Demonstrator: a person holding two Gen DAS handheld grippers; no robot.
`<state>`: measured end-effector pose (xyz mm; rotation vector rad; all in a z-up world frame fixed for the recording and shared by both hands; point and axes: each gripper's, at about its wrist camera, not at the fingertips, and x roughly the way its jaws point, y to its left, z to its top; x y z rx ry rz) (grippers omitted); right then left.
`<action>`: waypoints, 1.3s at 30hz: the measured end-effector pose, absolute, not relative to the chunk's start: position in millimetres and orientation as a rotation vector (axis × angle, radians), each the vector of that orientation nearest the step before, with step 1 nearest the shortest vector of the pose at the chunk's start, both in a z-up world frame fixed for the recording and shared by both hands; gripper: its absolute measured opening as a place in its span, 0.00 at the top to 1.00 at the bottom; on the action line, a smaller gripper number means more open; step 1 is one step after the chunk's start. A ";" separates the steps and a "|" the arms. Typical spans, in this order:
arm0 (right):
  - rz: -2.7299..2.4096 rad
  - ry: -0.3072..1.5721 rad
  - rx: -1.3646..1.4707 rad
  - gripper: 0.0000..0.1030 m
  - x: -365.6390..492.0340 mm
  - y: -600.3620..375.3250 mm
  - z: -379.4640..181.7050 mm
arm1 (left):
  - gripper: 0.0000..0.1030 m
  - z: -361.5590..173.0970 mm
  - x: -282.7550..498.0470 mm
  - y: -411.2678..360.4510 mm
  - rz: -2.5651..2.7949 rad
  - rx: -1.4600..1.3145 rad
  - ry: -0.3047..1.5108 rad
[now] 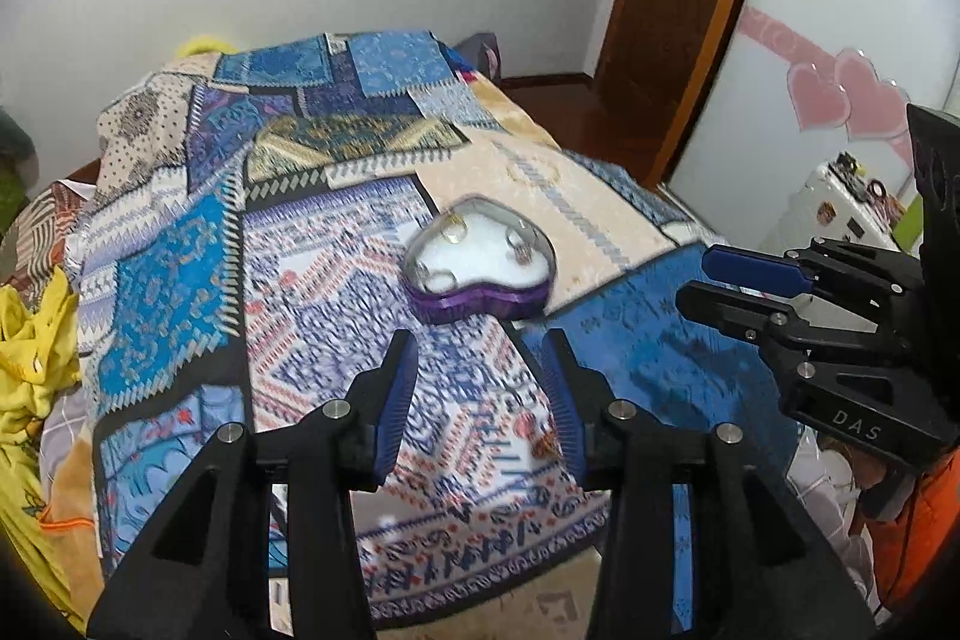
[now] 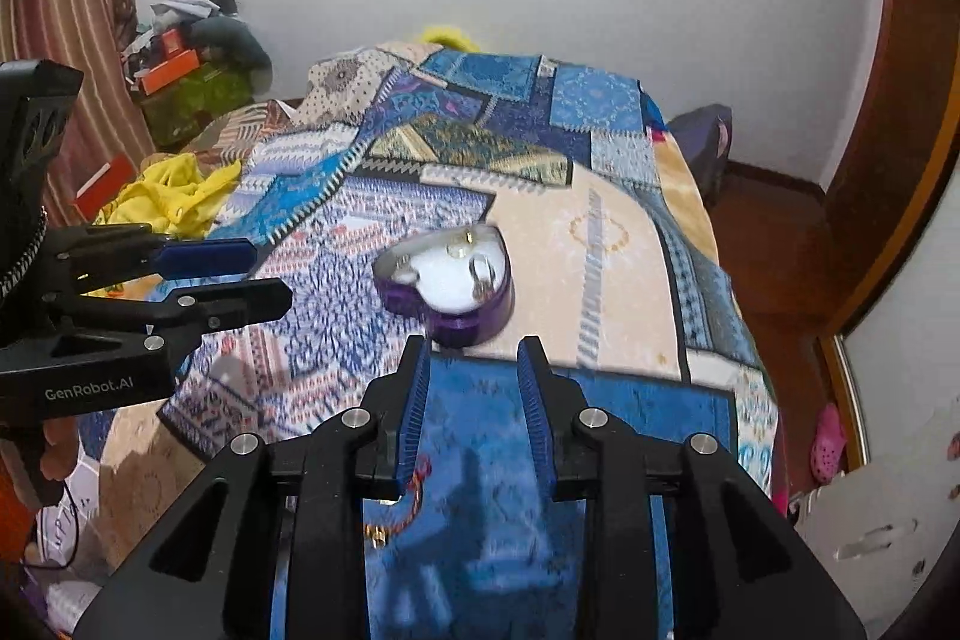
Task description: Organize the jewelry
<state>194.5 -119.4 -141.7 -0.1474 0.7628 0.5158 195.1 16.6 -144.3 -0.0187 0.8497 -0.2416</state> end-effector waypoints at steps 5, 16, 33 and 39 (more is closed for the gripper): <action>0.488 0.805 -0.138 0.73 190.5 -128.9 -155.7 | 0.59 -168.4 193.8 5.4 -0.275 -0.021 0.911; 0.474 0.833 -0.132 0.73 187.6 -132.4 -166.4 | 0.61 -207.2 198.1 -7.1 -0.342 -0.061 0.994; 0.498 0.841 -0.123 0.73 182.2 -129.7 -167.4 | 0.90 -193.9 180.0 -0.9 -0.356 -0.096 0.929; 0.533 0.858 -0.133 0.73 181.4 -120.3 -173.0 | 0.91 -171.1 168.0 26.5 -0.280 -0.114 0.850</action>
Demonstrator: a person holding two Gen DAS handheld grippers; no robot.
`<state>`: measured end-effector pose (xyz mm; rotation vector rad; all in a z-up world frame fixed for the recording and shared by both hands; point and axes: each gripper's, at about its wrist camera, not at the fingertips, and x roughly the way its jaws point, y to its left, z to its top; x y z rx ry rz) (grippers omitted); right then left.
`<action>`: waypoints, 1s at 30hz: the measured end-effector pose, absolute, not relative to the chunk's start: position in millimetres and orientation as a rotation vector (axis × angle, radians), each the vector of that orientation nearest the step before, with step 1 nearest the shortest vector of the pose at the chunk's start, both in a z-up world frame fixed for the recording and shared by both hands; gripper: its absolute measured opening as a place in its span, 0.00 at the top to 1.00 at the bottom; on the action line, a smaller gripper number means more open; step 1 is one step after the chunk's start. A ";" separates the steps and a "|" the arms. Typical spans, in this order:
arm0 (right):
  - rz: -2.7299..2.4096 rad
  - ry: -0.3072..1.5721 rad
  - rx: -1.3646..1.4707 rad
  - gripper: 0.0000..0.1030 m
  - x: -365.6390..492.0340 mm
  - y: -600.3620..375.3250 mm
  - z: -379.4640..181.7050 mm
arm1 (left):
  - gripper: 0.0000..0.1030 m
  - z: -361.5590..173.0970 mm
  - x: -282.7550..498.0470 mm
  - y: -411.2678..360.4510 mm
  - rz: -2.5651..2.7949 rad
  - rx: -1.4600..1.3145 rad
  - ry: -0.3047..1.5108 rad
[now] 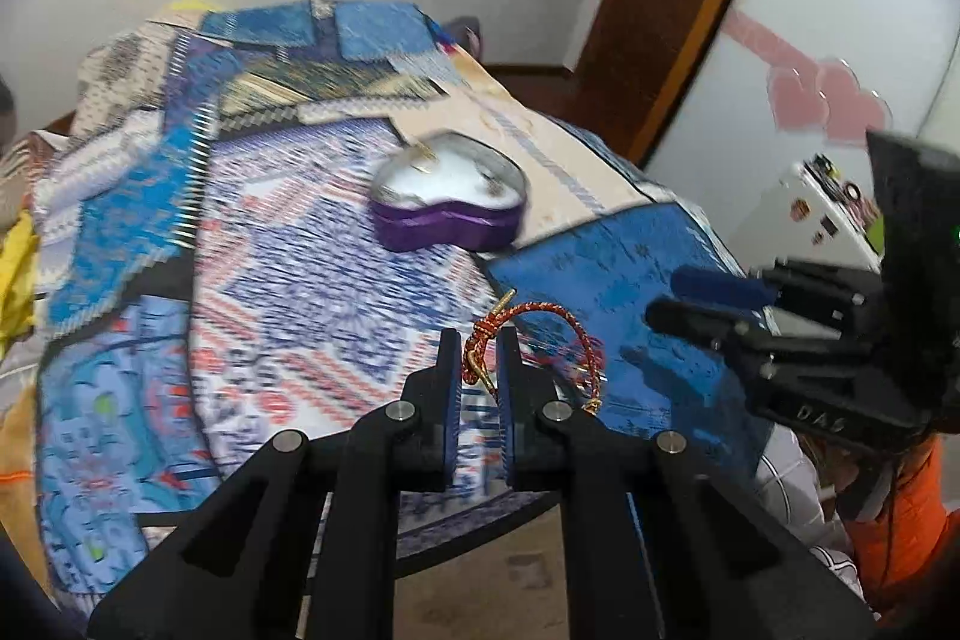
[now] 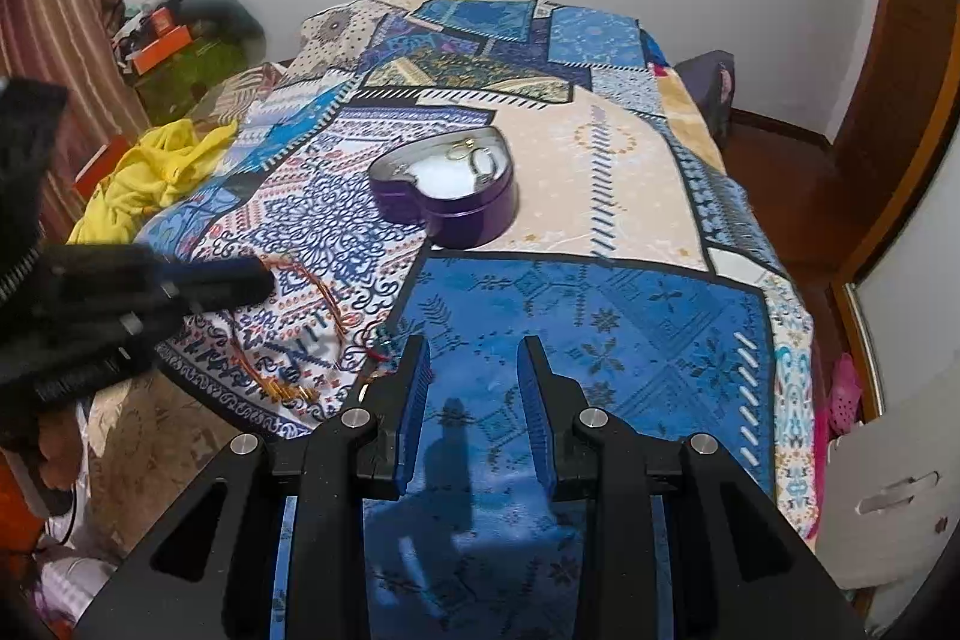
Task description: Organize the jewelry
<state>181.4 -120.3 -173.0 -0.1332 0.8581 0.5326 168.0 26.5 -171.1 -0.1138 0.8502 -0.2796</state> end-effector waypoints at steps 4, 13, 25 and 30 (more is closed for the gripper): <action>0.558 0.865 -0.150 0.73 186.2 -109.2 -177.7 | 0.91 -166.2 163.1 43.3 -0.219 -0.098 0.825; 0.642 0.957 -0.243 0.74 208.4 -76.4 -200.2 | 0.91 -185.2 169.7 64.6 -0.189 -0.148 0.871; 0.654 0.921 -0.369 0.93 208.0 -63.8 -204.3 | 0.91 -186.5 173.4 61.1 -0.199 -0.139 0.865; 0.625 0.875 -0.306 0.93 207.1 -73.9 -189.1 | 0.91 -180.5 172.2 59.3 -0.195 -0.129 0.854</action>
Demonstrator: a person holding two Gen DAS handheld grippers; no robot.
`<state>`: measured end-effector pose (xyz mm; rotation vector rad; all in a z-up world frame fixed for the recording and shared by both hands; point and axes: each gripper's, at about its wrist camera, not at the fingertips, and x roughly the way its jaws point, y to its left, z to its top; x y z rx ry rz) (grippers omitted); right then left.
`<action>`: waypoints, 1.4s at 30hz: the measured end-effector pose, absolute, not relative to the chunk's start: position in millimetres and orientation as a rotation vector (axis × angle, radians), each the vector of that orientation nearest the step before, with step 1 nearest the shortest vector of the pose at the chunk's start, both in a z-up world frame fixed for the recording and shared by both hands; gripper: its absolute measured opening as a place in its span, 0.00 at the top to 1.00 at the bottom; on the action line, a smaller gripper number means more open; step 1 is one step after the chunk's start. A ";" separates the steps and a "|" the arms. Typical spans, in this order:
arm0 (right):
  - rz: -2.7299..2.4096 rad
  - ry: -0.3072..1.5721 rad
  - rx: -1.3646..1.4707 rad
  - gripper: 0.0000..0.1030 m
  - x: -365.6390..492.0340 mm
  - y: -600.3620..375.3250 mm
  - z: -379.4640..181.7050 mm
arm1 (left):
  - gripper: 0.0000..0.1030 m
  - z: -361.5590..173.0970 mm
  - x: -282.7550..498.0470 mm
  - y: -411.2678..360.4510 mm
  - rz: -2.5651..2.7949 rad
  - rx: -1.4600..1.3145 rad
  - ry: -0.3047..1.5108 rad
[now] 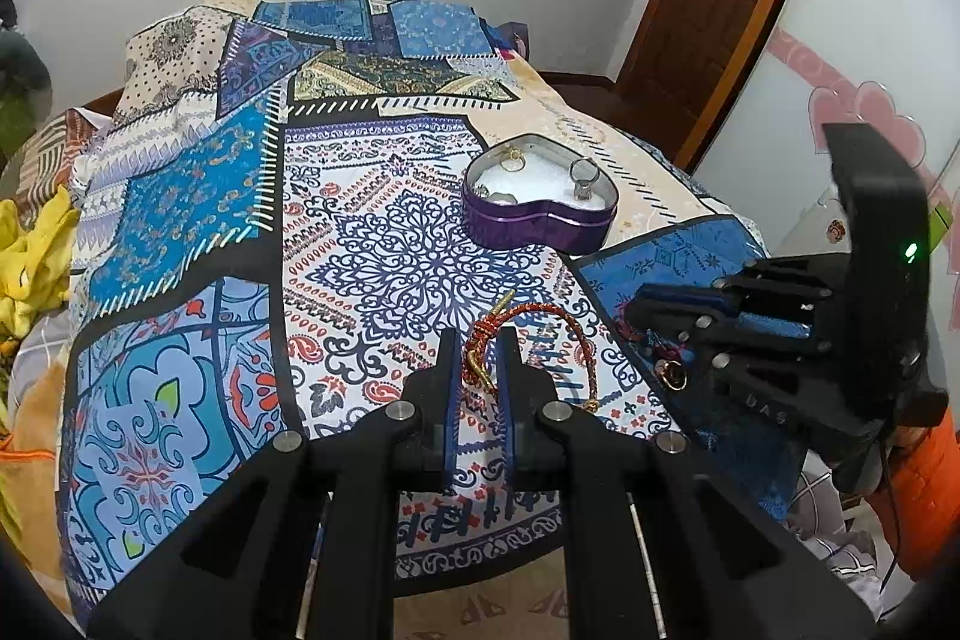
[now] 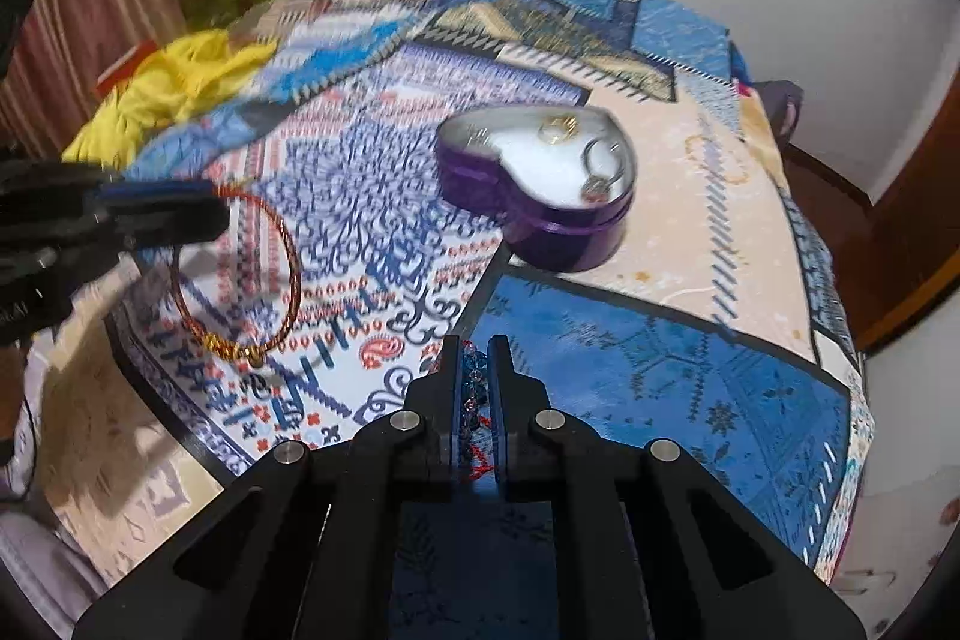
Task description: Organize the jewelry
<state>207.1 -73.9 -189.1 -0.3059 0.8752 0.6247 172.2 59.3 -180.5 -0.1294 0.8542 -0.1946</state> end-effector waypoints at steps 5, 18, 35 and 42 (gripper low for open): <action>0.590 0.802 -0.250 0.93 206.7 -88.9 -162.5 | 0.91 -171.6 170.4 56.7 -0.190 -0.125 0.836; 0.543 0.681 -0.137 0.93 211.7 -109.6 -119.7 | 0.91 -144.2 180.5 49.7 -0.182 -0.108 0.775; 0.564 0.615 -0.049 0.93 235.5 -101.6 -94.8 | 0.91 -137.3 220.4 54.2 -0.160 -0.113 0.744; 0.571 0.609 -0.019 0.93 251.7 -93.1 -94.6 | 0.91 -142.1 239.6 61.3 -0.138 -0.118 0.745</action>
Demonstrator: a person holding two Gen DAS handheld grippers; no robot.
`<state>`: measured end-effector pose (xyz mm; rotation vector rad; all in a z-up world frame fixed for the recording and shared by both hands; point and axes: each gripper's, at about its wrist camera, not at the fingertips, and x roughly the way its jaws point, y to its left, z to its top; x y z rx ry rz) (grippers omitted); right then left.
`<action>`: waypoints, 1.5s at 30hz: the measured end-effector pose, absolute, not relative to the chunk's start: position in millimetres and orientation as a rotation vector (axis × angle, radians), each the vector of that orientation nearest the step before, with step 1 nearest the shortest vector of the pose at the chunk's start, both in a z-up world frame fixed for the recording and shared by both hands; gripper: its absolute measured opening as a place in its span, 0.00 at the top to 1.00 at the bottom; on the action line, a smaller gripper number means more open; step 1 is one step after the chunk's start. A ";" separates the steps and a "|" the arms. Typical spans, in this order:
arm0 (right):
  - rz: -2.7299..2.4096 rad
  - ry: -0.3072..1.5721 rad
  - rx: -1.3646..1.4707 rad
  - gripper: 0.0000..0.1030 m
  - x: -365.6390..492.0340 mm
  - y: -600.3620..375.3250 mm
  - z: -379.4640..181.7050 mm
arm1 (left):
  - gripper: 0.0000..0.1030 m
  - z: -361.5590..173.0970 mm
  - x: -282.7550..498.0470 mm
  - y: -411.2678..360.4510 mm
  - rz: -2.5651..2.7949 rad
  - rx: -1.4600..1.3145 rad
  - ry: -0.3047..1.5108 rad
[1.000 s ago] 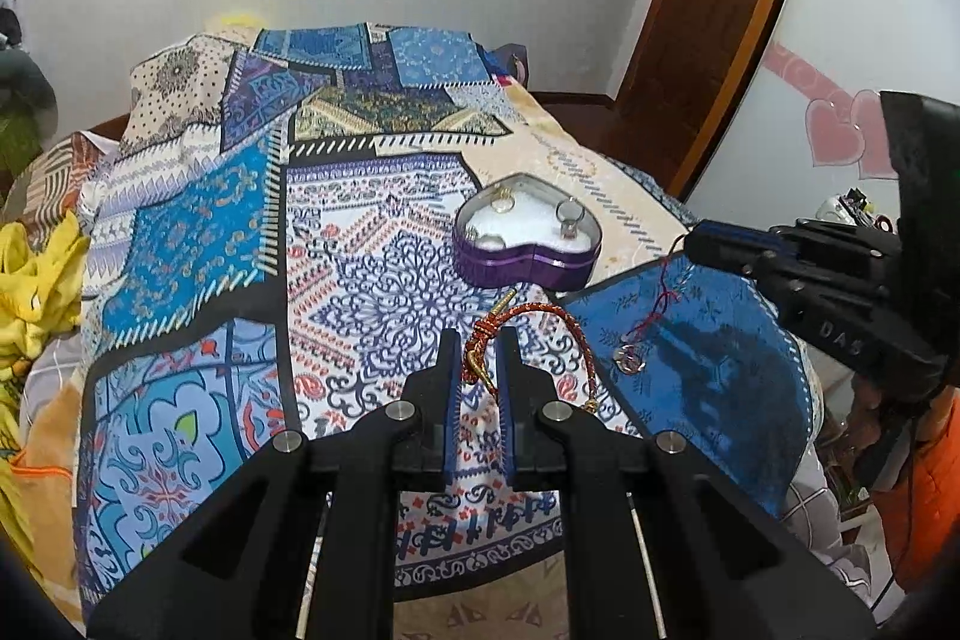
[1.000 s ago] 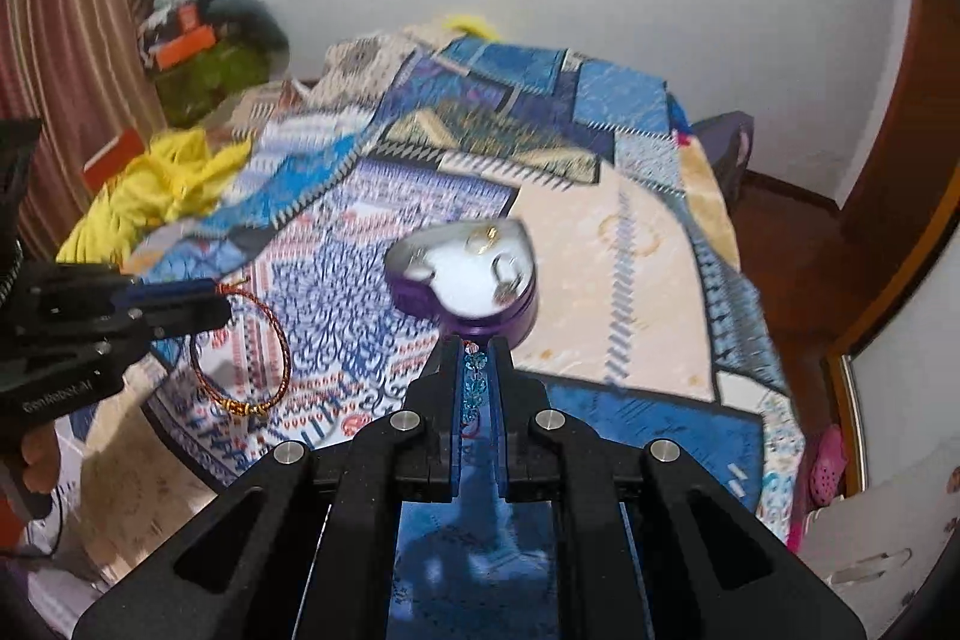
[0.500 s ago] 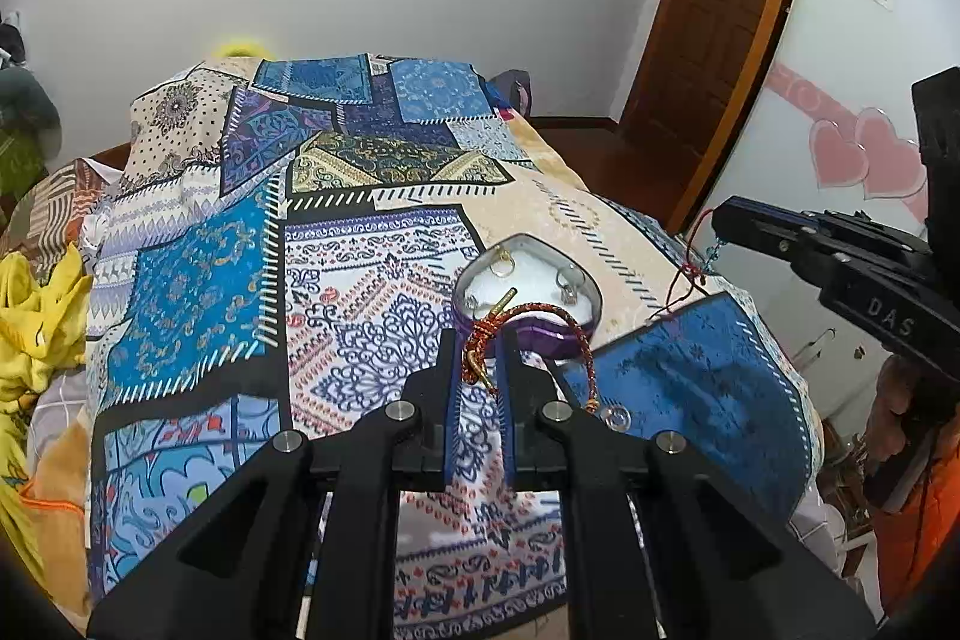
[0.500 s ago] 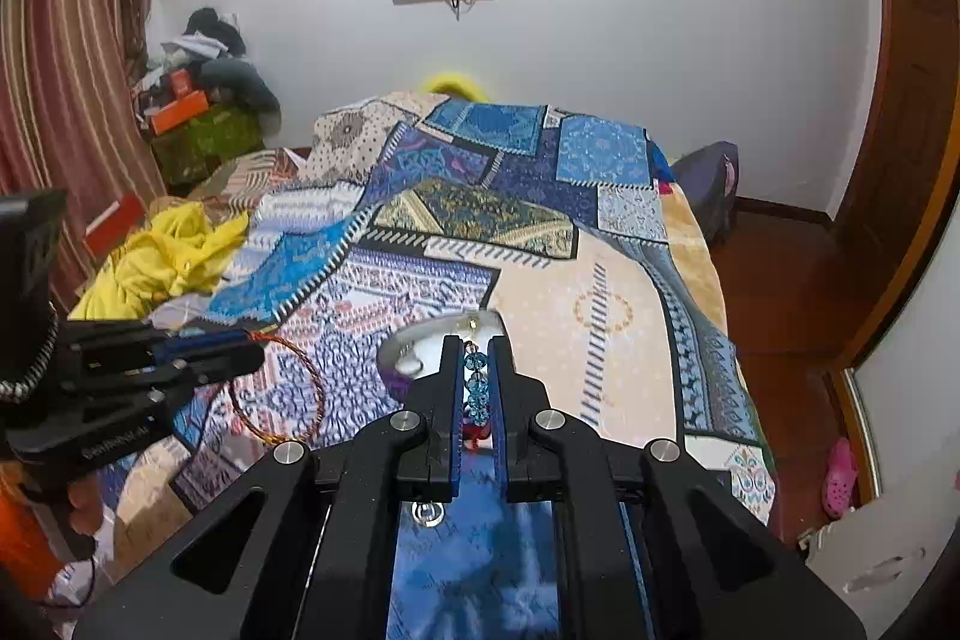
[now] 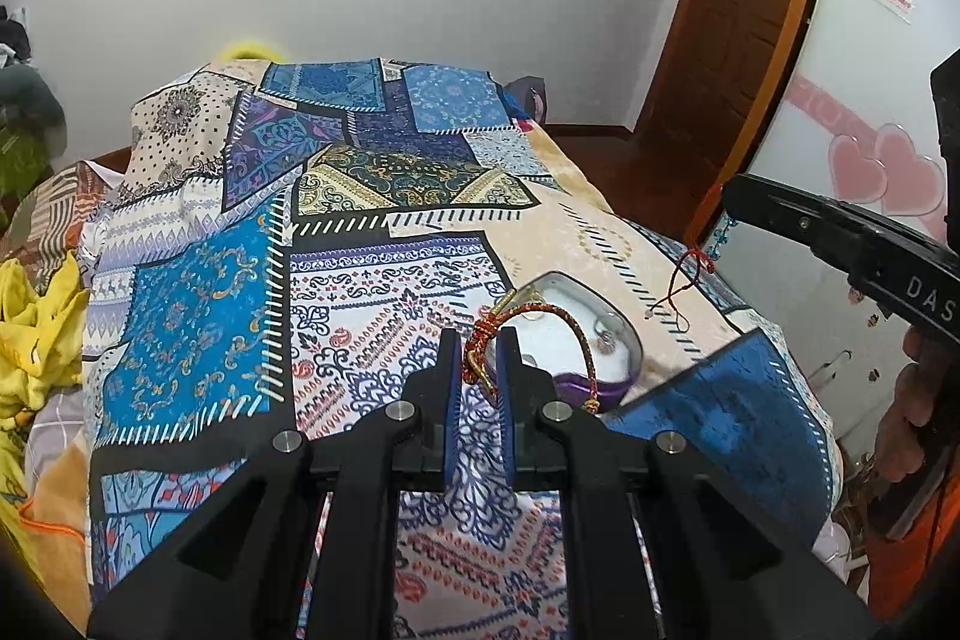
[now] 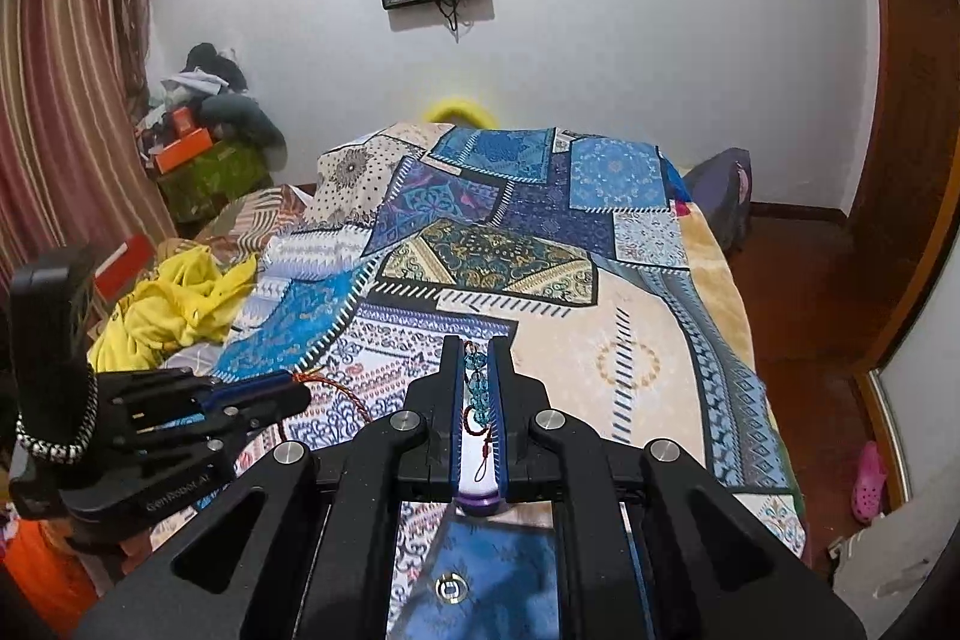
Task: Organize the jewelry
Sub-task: 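Carry the bracelet and earring over the tin and lower them in, then open the left tool to drop the bracelet while the right tool releases the earring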
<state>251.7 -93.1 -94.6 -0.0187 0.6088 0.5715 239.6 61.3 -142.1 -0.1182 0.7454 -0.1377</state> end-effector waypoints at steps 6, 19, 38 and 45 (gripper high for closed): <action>0.577 0.636 -0.012 0.93 269.8 -85.5 -103.7 | 0.91 -152.0 257.9 64.5 -0.128 -0.120 0.766; 0.621 0.762 -0.031 0.93 297.1 -69.4 -141.3 | 0.91 -170.5 297.1 55.1 -0.142 -0.110 0.800; 0.633 0.910 -0.015 0.93 310.4 -70.8 -163.5 | 0.88 -194.8 312.1 39.4 -0.172 -0.100 0.911; 0.642 0.896 -0.011 0.92 302.3 -74.9 -156.5 | 0.83 -189.3 307.8 43.4 -0.169 -0.129 0.918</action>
